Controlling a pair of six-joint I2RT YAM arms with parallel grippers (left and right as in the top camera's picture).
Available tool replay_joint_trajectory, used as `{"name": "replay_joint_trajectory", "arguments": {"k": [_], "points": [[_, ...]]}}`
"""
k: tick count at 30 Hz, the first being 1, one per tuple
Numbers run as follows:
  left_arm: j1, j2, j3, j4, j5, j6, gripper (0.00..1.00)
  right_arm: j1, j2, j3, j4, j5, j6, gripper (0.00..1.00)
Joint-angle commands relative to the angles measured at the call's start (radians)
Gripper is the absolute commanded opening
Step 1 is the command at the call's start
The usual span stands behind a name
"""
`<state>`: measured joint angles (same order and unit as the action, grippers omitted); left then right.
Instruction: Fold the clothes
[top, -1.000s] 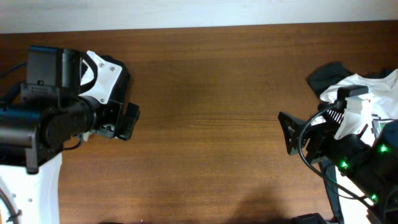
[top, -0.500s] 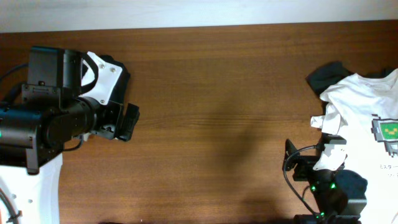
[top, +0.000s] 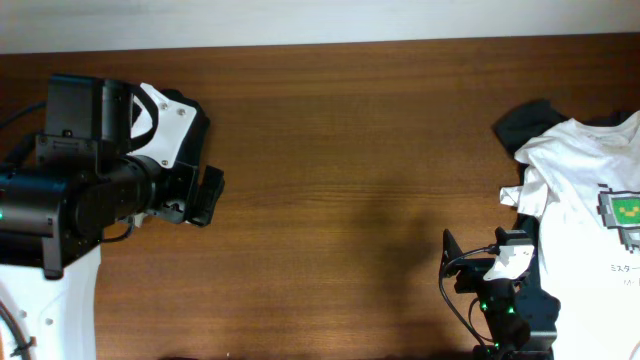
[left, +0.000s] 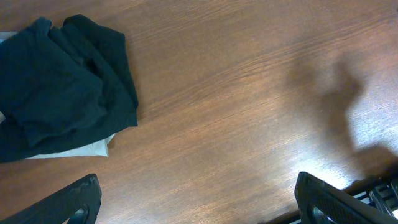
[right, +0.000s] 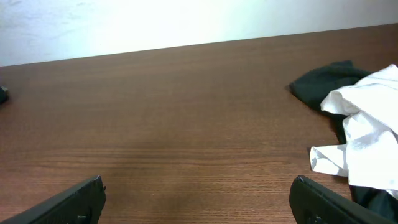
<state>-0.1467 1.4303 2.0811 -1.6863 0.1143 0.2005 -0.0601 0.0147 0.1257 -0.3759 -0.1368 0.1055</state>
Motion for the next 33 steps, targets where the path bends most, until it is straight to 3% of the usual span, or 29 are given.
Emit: {"name": "replay_joint_trajectory", "arguments": {"k": [1, 3, 6, 9, 10, 16, 20, 23, 25, 33], "points": [[-0.004, -0.025, -0.002, 0.001, -0.006, -0.008, 0.99, -0.008, -0.009, -0.014, 0.006, -0.009, 0.006, 0.99], [-0.003, -0.107, -0.061, 0.163, -0.036, 0.010, 0.99, -0.008, -0.009, -0.014, 0.006, -0.010, 0.006, 0.99], [0.014, -0.425, -0.591, 0.815, -0.033, -0.005, 0.99, -0.008, -0.009, -0.014, 0.006, -0.009, 0.006, 0.99], [0.029, -0.735, -1.105, 1.308, -0.055, -0.005, 0.99, -0.008, -0.009, -0.014, 0.006, -0.009, 0.006, 0.99], [0.043, -0.844, -1.251, 1.406, -0.055, -0.005, 0.99, -0.008, -0.009, -0.014, 0.006, -0.009, 0.006, 0.99], [0.150, -1.357, -1.759, 1.527, -0.053, -0.005, 0.99, -0.008, -0.009, -0.014, 0.006, -0.009, 0.006, 0.99], [0.145, -1.426, -2.061, 1.847, -0.058, -0.005, 0.99, -0.008, -0.009, -0.014, 0.006, -0.009, 0.006, 0.99], [0.136, -1.425, -2.073, 1.766, -0.051, -0.005, 0.99, -0.008, -0.009, -0.014, 0.006, -0.009, 0.006, 0.99], [0.137, -1.425, -2.072, 1.598, -0.054, -0.005, 0.99, -0.008, -0.009, -0.014, 0.006, -0.009, 0.006, 0.98], [0.137, -1.416, -2.071, 1.607, -0.059, -0.005, 0.99, -0.008, -0.009, -0.014, 0.006, -0.009, 0.006, 0.99]]}}
